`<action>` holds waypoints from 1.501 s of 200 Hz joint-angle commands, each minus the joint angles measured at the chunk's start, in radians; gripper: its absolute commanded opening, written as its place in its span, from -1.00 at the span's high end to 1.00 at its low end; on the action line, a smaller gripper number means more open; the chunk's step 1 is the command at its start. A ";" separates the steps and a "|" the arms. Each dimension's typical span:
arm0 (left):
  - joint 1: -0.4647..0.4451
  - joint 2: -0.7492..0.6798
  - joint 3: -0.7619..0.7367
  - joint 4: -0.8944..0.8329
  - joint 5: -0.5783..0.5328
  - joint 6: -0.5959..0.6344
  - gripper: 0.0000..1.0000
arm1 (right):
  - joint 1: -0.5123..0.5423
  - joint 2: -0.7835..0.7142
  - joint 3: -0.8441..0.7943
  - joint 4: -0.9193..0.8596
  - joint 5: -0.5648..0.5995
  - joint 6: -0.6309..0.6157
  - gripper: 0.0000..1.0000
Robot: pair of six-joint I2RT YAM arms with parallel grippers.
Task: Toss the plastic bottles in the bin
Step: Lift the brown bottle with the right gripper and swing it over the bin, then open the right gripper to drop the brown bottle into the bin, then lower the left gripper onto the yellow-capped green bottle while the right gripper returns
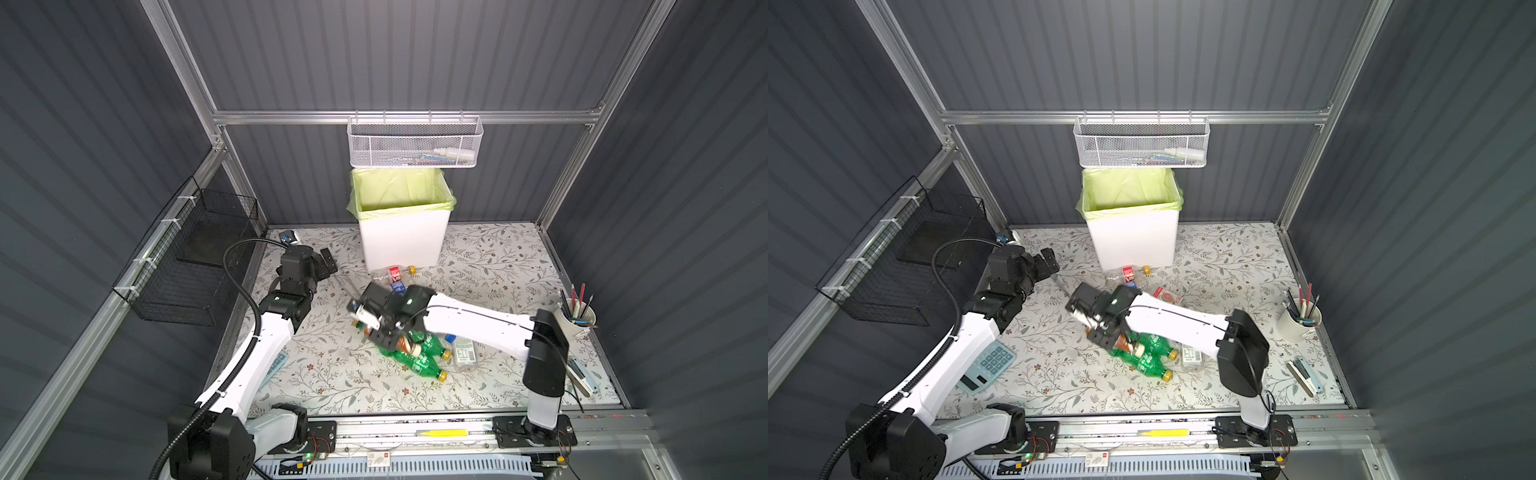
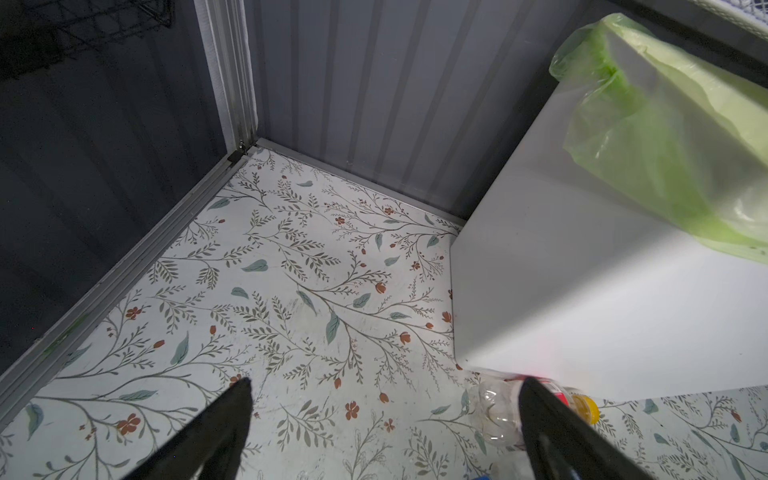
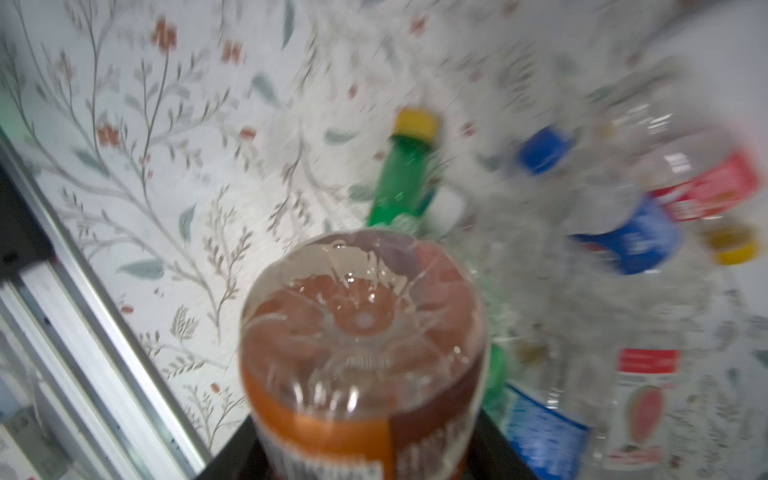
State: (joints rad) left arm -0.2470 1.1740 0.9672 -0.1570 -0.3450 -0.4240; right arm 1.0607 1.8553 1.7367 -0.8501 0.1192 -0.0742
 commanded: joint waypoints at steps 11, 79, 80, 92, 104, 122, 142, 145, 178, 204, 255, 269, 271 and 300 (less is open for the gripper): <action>0.009 0.001 -0.005 0.011 -0.002 -0.003 -1.00 | -0.115 -0.151 0.167 0.222 0.123 -0.166 0.07; 0.009 0.023 -0.024 0.035 0.051 0.016 -1.00 | -0.374 -0.272 0.401 0.698 0.011 -0.191 -0.01; 0.009 0.023 -0.025 0.035 0.052 0.016 -1.00 | -0.379 -0.272 0.400 0.706 0.010 -0.187 -0.01; 0.009 0.026 -0.028 0.039 0.071 0.014 -0.99 | -0.419 -0.264 0.387 0.768 -0.026 -0.124 -0.01; 0.009 0.034 -0.032 0.037 0.092 0.005 -0.99 | -0.472 -0.226 0.391 0.790 -0.075 -0.013 -0.02; 0.009 0.045 -0.033 0.032 0.123 -0.023 -1.00 | -0.545 -0.110 0.423 0.768 -0.179 0.166 -0.01; 0.008 0.054 -0.040 0.030 0.160 -0.057 -0.99 | -0.586 0.138 0.686 0.545 -0.289 0.241 -0.13; 0.008 0.055 -0.040 0.029 0.163 -0.061 -0.99 | -0.590 0.181 0.750 0.486 -0.294 0.246 -0.16; 0.008 0.031 -0.053 0.002 0.145 -0.062 -0.99 | -0.611 0.364 1.122 0.231 -0.200 0.241 -0.93; 0.008 0.013 -0.061 -0.011 0.126 -0.052 -0.99 | -0.611 0.087 0.734 0.481 -0.125 0.225 -0.98; 0.000 0.007 -0.062 -0.036 0.122 -0.069 -0.99 | -0.613 -0.245 0.242 0.596 -0.037 0.200 -0.98; -0.009 0.003 -0.068 -0.039 0.119 -0.079 -0.99 | -0.614 -0.305 0.121 0.585 -0.012 0.198 -0.98; -0.011 0.003 -0.069 -0.042 0.118 -0.082 -1.00 | -0.616 -0.315 0.103 0.583 -0.008 0.200 -0.99; -0.052 -0.008 -0.089 -0.057 0.090 -0.126 -1.00 | -0.617 -0.434 -0.164 0.539 0.017 0.251 -0.98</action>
State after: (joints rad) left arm -0.2657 1.1927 0.8997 -0.1768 -0.2207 -0.5030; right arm 0.4458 1.4086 1.7760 -0.2230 0.0872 0.1356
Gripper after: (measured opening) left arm 0.997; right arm 0.991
